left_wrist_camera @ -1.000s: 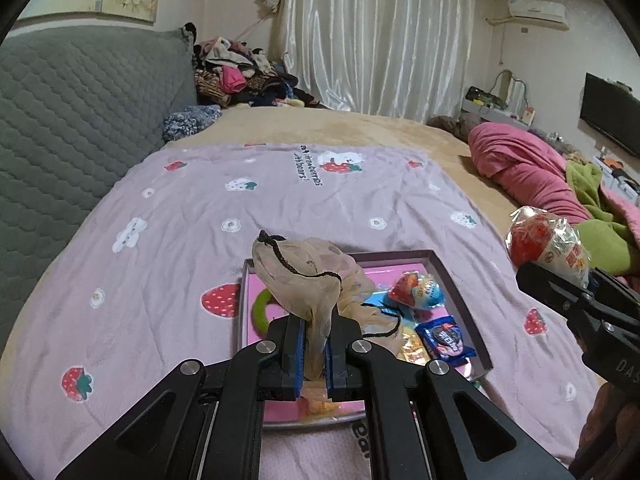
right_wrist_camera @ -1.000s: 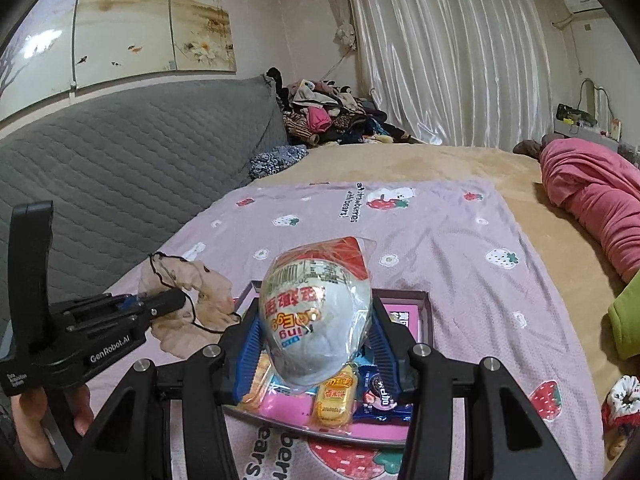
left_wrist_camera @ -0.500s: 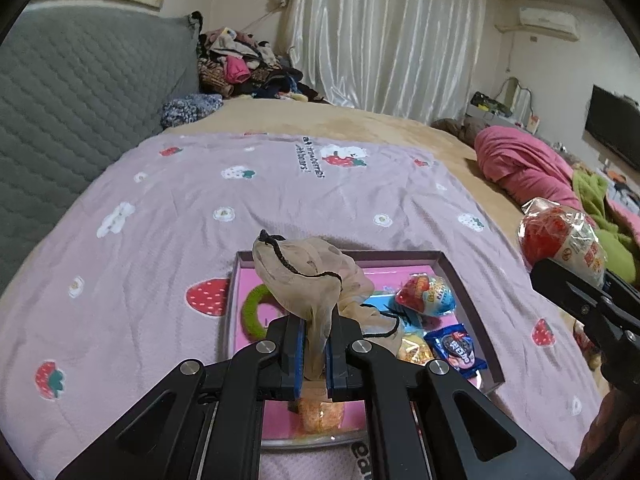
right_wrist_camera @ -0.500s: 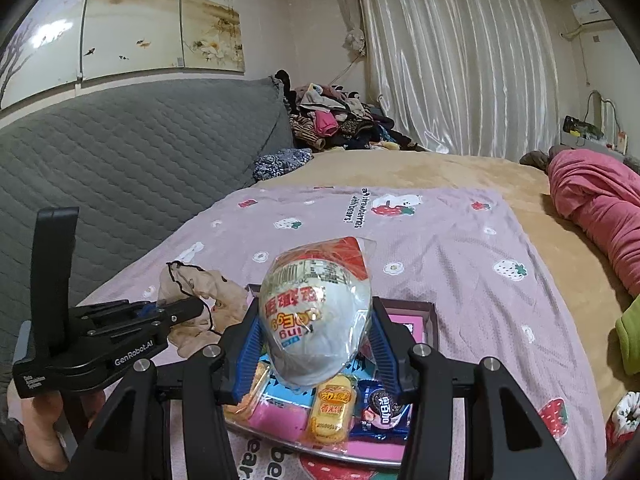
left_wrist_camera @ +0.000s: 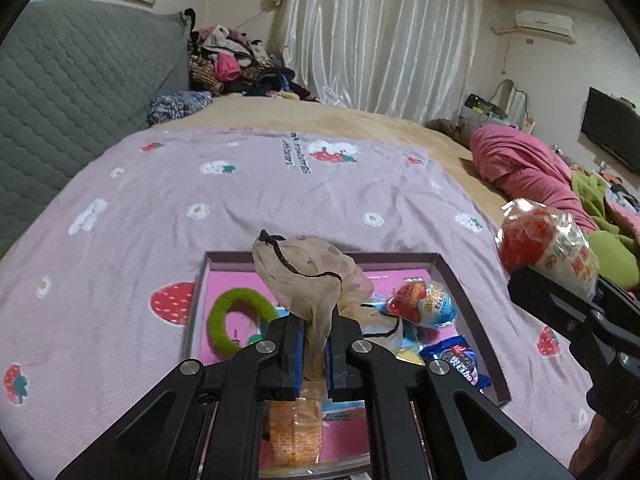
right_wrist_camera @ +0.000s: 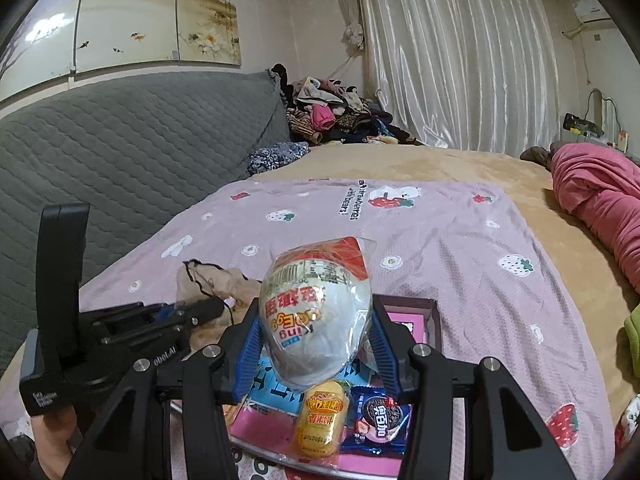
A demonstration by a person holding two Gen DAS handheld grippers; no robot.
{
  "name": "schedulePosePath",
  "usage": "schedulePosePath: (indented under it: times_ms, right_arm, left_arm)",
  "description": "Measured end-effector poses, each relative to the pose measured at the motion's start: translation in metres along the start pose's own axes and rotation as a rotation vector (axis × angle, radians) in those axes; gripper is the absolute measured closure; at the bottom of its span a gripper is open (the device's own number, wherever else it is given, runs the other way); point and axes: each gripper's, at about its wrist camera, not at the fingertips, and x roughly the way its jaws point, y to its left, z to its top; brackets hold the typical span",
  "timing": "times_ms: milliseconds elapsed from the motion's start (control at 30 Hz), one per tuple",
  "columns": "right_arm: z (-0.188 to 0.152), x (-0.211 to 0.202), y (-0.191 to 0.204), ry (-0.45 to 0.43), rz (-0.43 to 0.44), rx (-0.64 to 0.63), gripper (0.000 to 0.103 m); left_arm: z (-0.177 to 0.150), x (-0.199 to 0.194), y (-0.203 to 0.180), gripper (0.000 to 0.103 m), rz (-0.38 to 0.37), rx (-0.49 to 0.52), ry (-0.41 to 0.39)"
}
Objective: Organize objects
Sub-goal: 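Lift and carry the scrunchie with left gripper while right gripper carries the egg over the tray, then lower the scrunchie with left gripper while right gripper lowers the egg into the tray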
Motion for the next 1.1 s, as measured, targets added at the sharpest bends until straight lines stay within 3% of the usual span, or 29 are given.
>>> schedulePosePath:
  times_ms: [300,567,1100]
  right_arm:
    - [-0.013,0.025,-0.005,-0.031,0.000,0.029,0.053]
    - [-0.028,0.048,-0.015,0.030,-0.048,0.013,0.053]
    - [-0.043,0.071,-0.017,0.110,-0.078,-0.013,0.053]
  left_arm:
    - [-0.009,0.026,0.014,0.095,-0.046,-0.015,0.015]
    - [-0.014,0.047,0.023,0.095,-0.079,-0.046,0.044]
    - [-0.021,0.059,0.010,0.095,-0.070,0.001,0.064]
